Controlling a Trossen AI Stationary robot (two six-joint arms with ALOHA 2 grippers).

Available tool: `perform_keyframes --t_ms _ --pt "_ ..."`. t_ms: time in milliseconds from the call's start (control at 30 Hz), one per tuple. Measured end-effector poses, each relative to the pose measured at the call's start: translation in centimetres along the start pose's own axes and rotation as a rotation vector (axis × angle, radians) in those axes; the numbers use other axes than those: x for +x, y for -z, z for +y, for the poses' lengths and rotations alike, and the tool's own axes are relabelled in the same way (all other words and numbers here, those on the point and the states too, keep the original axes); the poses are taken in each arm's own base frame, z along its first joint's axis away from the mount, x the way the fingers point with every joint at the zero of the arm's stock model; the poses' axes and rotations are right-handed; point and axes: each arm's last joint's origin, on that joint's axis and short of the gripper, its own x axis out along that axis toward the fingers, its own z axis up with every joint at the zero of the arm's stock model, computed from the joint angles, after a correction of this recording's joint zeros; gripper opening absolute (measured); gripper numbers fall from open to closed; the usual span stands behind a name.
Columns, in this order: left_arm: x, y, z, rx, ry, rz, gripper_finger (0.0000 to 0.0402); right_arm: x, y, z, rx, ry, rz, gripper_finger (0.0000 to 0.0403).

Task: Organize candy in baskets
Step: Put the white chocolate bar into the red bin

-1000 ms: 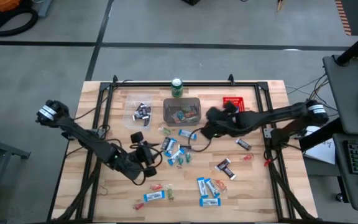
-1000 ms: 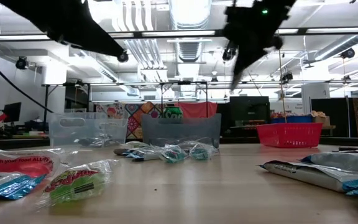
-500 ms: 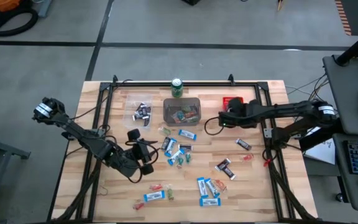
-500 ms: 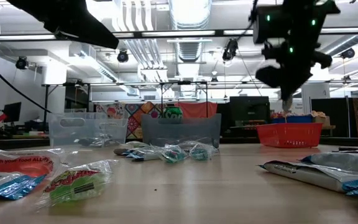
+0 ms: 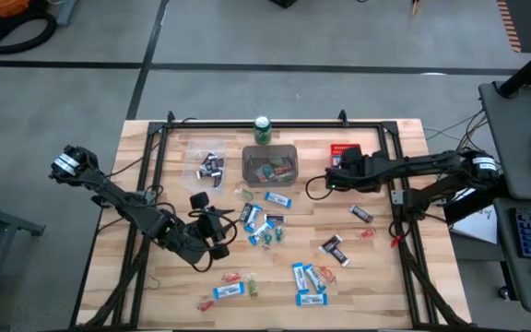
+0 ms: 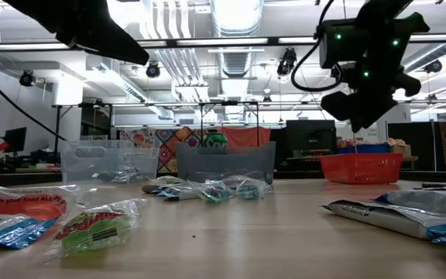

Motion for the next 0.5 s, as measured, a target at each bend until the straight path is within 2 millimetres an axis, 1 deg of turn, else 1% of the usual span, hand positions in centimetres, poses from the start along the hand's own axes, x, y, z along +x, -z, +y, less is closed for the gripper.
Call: perform_keyframes --t_ms 100,200,367,500 --pt "0.0 0.0 0.0 0.000 0.000 0.000 0.0123 -0.4 -0.5 0.2 0.003 -0.017 -0.007 0.0113" --pt "0.0 0.0 0.0 0.004 0.000 0.001 0.0123 -1.4 -1.1 0.6 -0.015 -0.062 -0.015 0.0113" --pt "0.0 0.0 0.0 0.005 0.001 0.000 0.0123 -4.4 -2.0 1.9 -0.078 -0.189 -0.079 0.0113" --pt "0.0 0.0 -0.1 0.002 0.001 -0.001 0.0123 -7.4 -1.7 3.3 -0.185 -0.331 -0.161 0.0109"
